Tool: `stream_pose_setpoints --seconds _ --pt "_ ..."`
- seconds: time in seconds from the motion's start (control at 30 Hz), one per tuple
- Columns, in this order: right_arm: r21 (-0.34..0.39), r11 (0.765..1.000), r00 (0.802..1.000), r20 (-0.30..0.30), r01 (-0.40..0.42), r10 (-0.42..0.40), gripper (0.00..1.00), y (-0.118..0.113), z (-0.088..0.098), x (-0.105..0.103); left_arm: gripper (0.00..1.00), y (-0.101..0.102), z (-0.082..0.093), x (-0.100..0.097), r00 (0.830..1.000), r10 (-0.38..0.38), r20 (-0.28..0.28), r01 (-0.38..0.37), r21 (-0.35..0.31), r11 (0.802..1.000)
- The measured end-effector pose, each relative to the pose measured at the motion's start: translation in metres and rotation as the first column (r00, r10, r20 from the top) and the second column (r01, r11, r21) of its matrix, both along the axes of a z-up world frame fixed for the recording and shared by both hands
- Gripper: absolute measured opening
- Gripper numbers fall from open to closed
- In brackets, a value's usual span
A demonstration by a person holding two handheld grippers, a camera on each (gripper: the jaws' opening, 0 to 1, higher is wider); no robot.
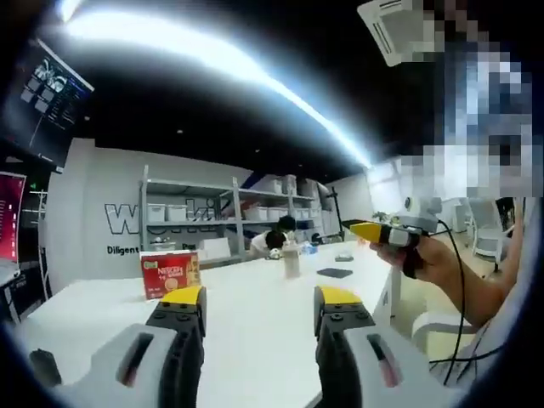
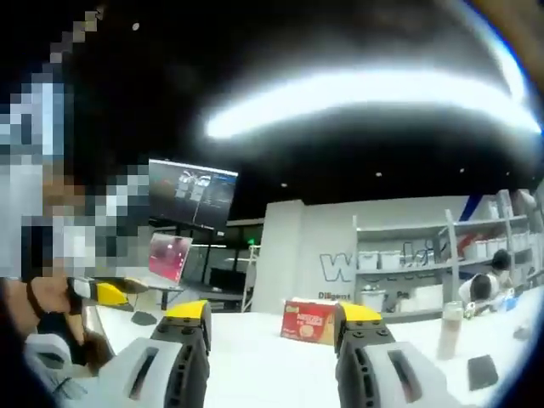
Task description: Tear open the coffee pouch, take out the coffee, and pour the coffee from the pouch into the cup
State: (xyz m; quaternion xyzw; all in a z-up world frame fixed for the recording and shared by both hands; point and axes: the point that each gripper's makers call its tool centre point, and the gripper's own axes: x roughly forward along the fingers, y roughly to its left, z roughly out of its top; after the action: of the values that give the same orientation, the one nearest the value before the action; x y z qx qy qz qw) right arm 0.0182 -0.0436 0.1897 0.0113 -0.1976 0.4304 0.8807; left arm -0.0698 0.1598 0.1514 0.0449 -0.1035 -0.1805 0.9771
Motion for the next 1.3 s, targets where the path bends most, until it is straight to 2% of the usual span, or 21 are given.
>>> stream_pose_setpoints --seconds 0.27,0.4,0.53,0.8,1.3 --pt "0.002 1.000 1.000 -0.016 -0.008 0.008 0.58 0.003 -0.004 0.004 0.53 0.005 -0.003 0.003 1.000 0.005 -0.012 -0.005 0.001 1.000" --pt "-0.010 1.000 1.000 -0.005 0.002 -0.002 0.58 0.002 -0.001 0.004 0.53 0.007 0.000 0.005 1.000 0.006 -0.003 -0.007 -0.014 1.000" --pt "-0.003 1.000 1.000 -0.003 0.025 -0.025 0.58 -0.004 -0.001 0.010 0.53 0.005 -0.009 0.010 1.000 0.001 -0.023 -0.001 -0.005 1.000" --pt "-0.016 1.000 1.000 -0.023 0.002 -0.002 0.59 0.007 -0.010 0.010 0.53 0.010 -0.008 0.010 1.000 0.013 -0.018 -0.013 -0.019 1.000" --pt "-0.026 1.000 0.999 -0.043 0.006 -0.007 0.58 0.008 -0.015 0.022 0.53 0.012 -0.015 0.020 0.999 0.010 -0.043 -0.011 -0.021 1.000"
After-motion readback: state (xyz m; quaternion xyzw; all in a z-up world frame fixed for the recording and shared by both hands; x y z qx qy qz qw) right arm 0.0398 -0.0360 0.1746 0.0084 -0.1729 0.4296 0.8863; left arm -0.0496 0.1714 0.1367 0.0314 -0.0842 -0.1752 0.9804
